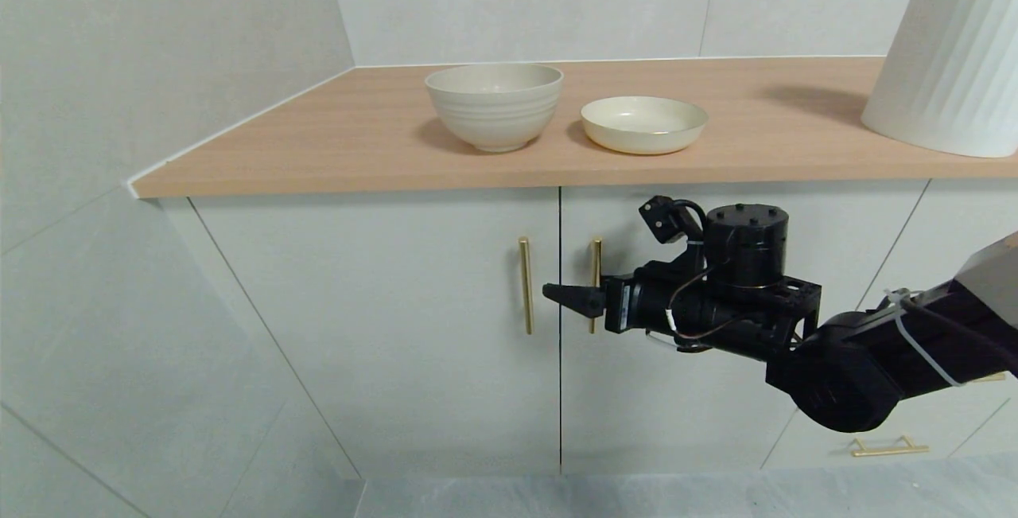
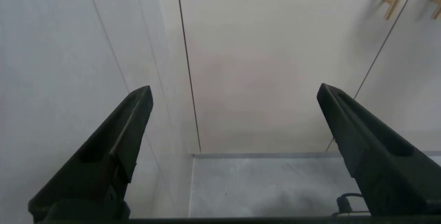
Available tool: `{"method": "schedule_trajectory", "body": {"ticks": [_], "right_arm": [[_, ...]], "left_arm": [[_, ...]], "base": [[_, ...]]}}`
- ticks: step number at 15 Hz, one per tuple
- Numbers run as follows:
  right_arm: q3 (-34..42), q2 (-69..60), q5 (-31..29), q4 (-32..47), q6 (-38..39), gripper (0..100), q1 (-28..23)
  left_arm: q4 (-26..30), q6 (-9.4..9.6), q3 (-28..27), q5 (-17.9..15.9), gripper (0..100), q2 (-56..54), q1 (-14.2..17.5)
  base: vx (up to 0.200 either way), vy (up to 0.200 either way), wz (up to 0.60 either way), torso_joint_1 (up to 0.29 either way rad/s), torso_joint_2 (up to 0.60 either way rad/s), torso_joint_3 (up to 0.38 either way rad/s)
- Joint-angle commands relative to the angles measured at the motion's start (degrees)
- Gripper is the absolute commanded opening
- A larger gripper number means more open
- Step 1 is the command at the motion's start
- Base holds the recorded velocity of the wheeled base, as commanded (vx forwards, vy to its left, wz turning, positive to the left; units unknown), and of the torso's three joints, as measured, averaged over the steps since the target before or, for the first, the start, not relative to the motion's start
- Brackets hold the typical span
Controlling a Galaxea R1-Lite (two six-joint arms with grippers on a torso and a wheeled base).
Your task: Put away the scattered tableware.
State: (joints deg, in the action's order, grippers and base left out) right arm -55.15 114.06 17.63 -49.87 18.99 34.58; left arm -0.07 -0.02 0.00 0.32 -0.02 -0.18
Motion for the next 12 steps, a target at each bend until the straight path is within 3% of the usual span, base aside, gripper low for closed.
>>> {"method": "schedule_trajectory", "body": {"ticks": [1,12], "right_arm": [[0.31,0.03,0.74,-0.58,0.17,100,0.13],[4.26,-2.26,3.47,-3.21,2.98,100,2.59]], "left_arm": [[-0.01,-0.06,0.00,0.03,100,0.02,0.01],[-0.01,-0.06,0.00,0.03,100,0.02,0.01]], "base": [[0.000,0.000,0.00,0.000,0.00,0.000],[0.000,0.000,0.00,0.000,0.00,0.000]]}}
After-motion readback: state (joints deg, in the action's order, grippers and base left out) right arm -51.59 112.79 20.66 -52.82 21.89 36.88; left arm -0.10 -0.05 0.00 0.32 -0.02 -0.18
